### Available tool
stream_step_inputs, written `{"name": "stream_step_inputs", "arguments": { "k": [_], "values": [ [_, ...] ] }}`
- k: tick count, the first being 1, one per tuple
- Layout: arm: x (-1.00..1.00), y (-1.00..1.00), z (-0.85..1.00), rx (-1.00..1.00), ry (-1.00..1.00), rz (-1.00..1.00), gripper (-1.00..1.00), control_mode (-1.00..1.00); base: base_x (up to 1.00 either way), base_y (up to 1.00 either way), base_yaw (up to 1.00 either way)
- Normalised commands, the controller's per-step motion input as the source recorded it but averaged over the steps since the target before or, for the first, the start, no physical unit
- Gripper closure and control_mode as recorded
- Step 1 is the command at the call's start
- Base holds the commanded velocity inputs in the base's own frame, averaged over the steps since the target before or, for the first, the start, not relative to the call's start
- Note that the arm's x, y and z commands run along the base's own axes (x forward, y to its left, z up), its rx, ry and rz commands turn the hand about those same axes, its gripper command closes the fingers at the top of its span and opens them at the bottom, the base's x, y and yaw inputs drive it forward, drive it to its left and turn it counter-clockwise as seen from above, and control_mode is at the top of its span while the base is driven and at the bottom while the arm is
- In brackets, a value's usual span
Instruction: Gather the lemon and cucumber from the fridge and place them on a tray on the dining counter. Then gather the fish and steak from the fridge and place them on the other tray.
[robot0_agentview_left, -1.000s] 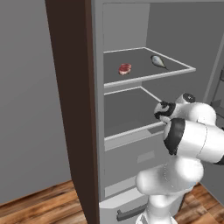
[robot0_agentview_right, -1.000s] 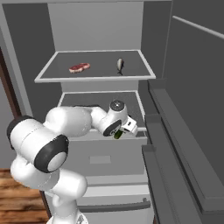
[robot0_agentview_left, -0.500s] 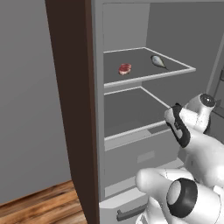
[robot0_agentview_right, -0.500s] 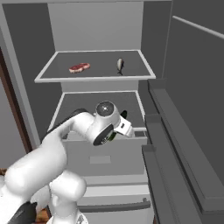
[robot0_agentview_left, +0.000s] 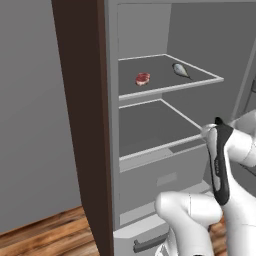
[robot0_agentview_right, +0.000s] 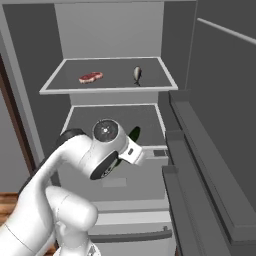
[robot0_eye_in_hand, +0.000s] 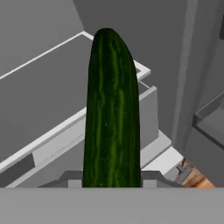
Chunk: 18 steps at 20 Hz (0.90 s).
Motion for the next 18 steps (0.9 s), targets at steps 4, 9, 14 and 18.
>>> {"name": "stream_step_inputs", "arguments": {
  "k": [4, 9, 14, 18],
  "values": [
    [-0.82, 0.08, 0.59, 0.10, 0.01, -0.02, 1.00, -1.00, 0.00, 0.00, 0.00],
    [-0.88, 0.12, 0.50, 0.10, 0.02, -0.02, 1.00, -1.00, 0.00, 0.00, 0.00],
    [-0.79, 0.25, 0.26, 0.04, 0.00, -0.04, 1.00, -1.00, 0.00, 0.00, 0.00],
    [-0.32, 0.36, 0.00, 0.00, 0.01, -0.01, 1.00, -1.00, 0.00, 0.00, 0.00]
  ]
}}
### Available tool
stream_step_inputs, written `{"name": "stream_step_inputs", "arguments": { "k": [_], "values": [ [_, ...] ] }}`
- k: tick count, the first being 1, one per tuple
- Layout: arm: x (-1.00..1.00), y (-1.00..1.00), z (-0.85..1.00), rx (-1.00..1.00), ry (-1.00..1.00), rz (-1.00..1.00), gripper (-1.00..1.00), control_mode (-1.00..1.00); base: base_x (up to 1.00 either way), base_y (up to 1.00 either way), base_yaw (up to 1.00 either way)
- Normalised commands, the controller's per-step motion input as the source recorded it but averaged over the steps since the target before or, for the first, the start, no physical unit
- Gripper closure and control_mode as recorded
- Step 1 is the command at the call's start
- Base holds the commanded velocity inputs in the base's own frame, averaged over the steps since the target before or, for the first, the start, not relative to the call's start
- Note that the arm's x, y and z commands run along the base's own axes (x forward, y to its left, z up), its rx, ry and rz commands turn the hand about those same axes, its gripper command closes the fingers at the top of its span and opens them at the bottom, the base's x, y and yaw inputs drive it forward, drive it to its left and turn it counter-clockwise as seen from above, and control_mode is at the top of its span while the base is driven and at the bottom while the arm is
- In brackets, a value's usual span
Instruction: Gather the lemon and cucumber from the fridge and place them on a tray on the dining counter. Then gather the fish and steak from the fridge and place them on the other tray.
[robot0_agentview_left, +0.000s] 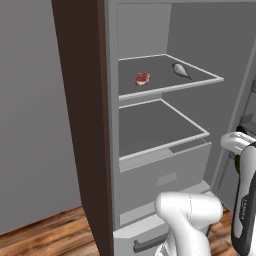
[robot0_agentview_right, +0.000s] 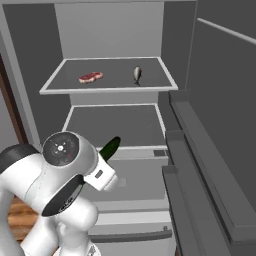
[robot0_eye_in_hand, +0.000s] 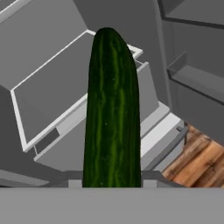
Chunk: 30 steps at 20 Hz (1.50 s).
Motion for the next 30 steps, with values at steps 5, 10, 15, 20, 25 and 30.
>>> {"name": "stream_step_inputs", "arguments": {
  "k": [5, 10, 15, 20, 25, 30],
  "values": [
    [-0.02, 0.02, 0.00, 0.00, 0.01, 0.00, 1.00, -1.00, 0.00, 0.00, 0.00],
    [0.00, 0.00, 0.00, 0.00, 0.00, 0.00, 1.00, 1.00, -0.59, 0.21, 0.00],
    [0.00, 0.00, 0.00, 0.00, 0.00, 0.00, 1.00, 1.00, -0.78, 0.59, 0.00],
    [0.00, 0.00, 0.00, 0.00, 0.00, 0.00, 1.00, 1.00, -0.43, 0.91, -0.07],
    [0.00, 0.00, 0.00, 0.00, 0.00, 0.00, 1.00, 1.00, -0.29, 1.00, -0.21],
    [0.00, 0.00, 0.00, 0.00, 0.00, 0.00, 1.00, 1.00, -0.43, 0.96, -0.33]
  ]
}}
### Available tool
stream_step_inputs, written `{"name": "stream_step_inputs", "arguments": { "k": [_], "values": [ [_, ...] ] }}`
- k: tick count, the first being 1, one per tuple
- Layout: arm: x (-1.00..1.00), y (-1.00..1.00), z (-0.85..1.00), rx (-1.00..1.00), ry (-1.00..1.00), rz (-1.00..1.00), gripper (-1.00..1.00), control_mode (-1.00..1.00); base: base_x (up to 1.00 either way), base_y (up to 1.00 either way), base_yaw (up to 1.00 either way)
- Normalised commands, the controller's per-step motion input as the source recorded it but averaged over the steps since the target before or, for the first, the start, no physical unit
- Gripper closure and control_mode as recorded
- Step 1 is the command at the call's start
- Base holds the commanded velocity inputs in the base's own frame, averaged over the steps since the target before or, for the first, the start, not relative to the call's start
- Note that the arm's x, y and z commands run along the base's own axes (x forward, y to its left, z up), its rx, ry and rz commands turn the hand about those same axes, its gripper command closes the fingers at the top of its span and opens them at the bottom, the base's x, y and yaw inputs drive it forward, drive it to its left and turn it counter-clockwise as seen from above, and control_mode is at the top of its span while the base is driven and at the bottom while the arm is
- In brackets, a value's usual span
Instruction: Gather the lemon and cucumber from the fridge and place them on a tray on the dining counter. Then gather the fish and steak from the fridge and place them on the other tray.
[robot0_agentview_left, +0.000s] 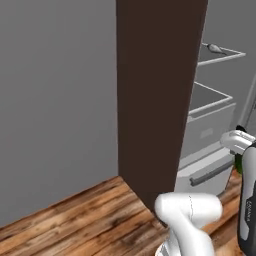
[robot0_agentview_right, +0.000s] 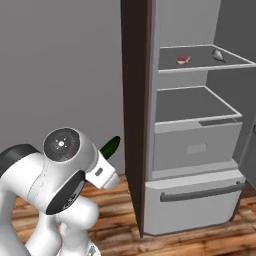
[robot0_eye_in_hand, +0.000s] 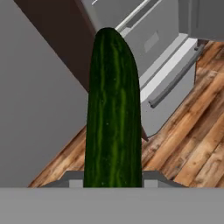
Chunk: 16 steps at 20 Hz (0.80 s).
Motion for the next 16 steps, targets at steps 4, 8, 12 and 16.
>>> {"name": "stream_step_inputs", "arguments": {
  "k": [4, 8, 12, 16],
  "values": [
    [0.00, 0.00, 0.00, 0.00, 0.00, 0.00, 1.00, 1.00, -0.58, 0.91, -0.34],
    [0.00, 0.00, 0.00, 0.00, 0.00, 0.00, 1.00, 1.00, -0.71, 0.84, -0.36],
    [0.00, 0.00, 0.00, 0.00, 0.00, 0.00, 1.00, 1.00, -0.87, 0.69, -0.35],
    [0.00, 0.00, 0.00, 0.00, 0.00, 0.00, 1.00, 1.00, -0.97, 0.47, -0.32]
  ]
}}
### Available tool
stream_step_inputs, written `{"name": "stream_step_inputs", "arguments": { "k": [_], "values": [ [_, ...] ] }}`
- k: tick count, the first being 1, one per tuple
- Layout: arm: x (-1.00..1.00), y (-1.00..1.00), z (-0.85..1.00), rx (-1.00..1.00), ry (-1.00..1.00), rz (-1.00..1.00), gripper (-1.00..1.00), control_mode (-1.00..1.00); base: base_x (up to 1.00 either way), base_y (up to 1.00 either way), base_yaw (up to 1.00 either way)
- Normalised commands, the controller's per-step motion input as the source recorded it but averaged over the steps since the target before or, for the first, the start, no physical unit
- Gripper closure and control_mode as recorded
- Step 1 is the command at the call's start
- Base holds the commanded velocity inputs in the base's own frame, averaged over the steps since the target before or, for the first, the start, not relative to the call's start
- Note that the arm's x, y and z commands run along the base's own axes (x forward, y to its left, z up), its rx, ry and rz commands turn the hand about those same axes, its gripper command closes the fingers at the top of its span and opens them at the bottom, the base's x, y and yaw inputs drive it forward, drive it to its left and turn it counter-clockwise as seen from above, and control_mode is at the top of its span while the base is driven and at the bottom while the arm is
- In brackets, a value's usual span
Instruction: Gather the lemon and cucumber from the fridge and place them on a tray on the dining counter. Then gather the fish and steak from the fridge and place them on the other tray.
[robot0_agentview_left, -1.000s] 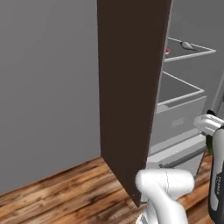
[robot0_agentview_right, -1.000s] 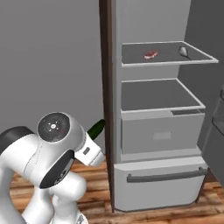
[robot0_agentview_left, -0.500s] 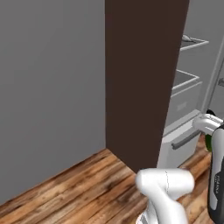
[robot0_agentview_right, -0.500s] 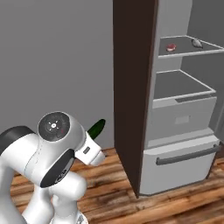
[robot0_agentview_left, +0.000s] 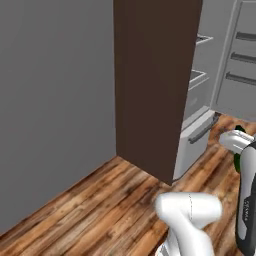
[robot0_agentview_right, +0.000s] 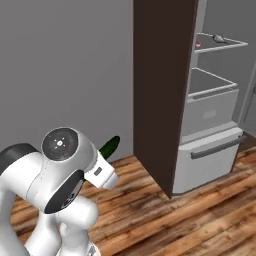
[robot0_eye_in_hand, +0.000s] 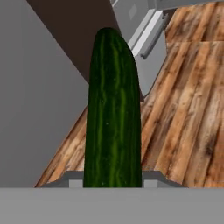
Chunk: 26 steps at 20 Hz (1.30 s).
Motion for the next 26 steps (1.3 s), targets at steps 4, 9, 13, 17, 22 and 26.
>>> {"name": "stream_step_inputs", "arguments": {
  "k": [4, 9, 13, 17, 22, 26],
  "values": [
    [0.00, 0.00, 0.00, 0.00, 0.00, 0.00, 1.00, 1.00, -1.00, 0.04, -0.28],
    [0.00, 0.00, 0.00, 0.00, 0.00, 0.00, 1.00, 1.00, -1.00, 0.00, -0.30],
    [0.00, 0.00, 0.00, 0.00, 0.00, 0.00, 1.00, 1.00, -1.00, 0.00, -0.31],
    [0.00, 0.00, 0.00, 0.00, 0.00, 0.00, 1.00, 1.00, -1.00, -0.01, -0.28],
    [0.00, 0.00, 0.00, 0.00, 0.00, 0.00, 1.00, 1.00, -1.00, -0.02, -0.26],
    [0.00, 0.00, 0.00, 0.00, 0.00, 0.00, 1.00, 1.00, -1.00, -0.08, -0.26]
  ]
}}
